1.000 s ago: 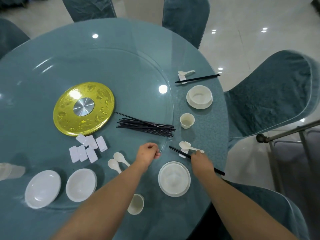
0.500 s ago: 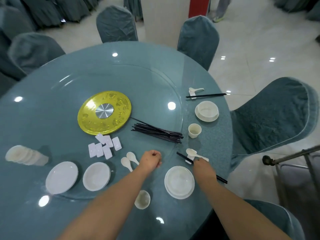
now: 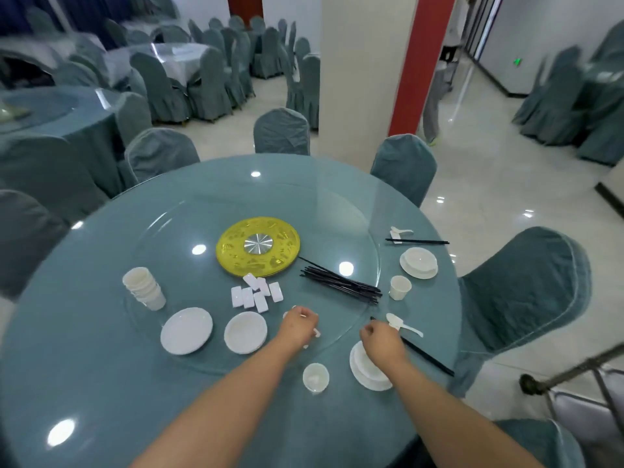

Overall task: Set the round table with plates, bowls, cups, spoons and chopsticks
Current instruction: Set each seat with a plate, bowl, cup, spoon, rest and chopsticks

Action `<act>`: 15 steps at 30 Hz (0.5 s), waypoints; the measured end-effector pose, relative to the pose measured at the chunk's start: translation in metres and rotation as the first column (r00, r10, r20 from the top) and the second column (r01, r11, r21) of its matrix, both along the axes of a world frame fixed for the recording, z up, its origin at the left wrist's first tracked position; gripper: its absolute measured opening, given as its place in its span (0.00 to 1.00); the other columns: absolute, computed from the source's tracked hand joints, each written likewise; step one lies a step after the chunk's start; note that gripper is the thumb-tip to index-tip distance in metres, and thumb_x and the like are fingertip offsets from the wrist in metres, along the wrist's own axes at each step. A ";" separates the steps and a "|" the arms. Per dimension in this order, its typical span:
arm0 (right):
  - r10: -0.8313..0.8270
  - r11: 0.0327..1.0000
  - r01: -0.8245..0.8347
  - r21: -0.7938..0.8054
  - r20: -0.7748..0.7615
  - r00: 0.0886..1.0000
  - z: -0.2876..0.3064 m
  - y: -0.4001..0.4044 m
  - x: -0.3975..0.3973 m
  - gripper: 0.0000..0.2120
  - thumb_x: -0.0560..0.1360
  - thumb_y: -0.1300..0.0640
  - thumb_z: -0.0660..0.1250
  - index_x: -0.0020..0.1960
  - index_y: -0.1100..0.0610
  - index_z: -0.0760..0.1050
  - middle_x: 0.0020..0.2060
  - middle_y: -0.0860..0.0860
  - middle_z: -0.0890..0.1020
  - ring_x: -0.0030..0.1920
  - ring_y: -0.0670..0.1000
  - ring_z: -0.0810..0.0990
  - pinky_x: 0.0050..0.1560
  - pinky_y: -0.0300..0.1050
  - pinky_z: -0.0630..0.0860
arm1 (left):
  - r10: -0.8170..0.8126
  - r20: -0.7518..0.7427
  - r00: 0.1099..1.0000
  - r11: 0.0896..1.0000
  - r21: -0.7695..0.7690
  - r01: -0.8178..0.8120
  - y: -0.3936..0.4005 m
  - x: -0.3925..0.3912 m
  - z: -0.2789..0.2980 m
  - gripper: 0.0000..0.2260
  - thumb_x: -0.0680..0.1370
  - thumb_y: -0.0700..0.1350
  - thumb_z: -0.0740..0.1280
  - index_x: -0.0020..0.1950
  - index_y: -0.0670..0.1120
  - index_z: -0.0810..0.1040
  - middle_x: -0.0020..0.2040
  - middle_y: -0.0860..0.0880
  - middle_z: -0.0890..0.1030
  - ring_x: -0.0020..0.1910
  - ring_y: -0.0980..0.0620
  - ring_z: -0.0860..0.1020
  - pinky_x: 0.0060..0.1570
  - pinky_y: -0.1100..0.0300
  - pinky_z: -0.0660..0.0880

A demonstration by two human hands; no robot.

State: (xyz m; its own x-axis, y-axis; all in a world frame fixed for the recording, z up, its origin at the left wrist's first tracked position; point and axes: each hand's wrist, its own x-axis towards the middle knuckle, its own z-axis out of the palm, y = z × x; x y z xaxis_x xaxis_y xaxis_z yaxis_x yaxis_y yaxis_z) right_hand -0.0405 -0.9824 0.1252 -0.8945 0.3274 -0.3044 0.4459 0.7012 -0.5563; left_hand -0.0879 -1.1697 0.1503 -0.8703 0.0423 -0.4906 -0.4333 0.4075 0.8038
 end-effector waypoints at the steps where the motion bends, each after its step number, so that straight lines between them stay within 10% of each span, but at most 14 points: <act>1: -0.024 0.999 0.023 -0.036 -0.018 1.000 0.004 -0.011 0.008 0.12 0.77 0.56 0.60 0.35 0.55 0.69 0.34 0.52 0.77 0.39 0.55 0.75 0.43 0.46 0.72 | 0.007 0.001 1.000 1.000 0.012 -0.007 -0.010 0.010 0.003 0.04 0.77 0.42 0.61 0.48 0.44 0.75 0.41 0.42 0.81 0.36 0.47 0.77 0.35 0.57 0.72; 8: -0.104 0.939 0.092 -0.331 -0.020 0.994 0.019 -0.088 0.052 0.11 0.77 0.56 0.61 0.42 0.60 0.78 0.40 0.59 0.83 0.45 0.61 0.83 0.51 0.58 0.80 | 0.041 0.000 0.999 0.994 0.098 -0.041 -0.078 0.076 0.016 0.04 0.78 0.43 0.61 0.50 0.45 0.75 0.41 0.49 0.80 0.32 0.52 0.76 0.37 0.59 0.70; 15: -0.041 0.879 0.018 -0.477 -0.038 0.998 0.022 -0.156 0.098 0.08 0.78 0.59 0.61 0.49 0.60 0.78 0.35 0.53 0.79 0.34 0.53 0.80 0.33 0.46 0.77 | 0.153 0.001 0.988 0.980 0.129 -0.152 -0.136 0.142 0.034 0.05 0.80 0.42 0.60 0.52 0.45 0.73 0.43 0.47 0.78 0.33 0.52 0.75 0.32 0.62 0.66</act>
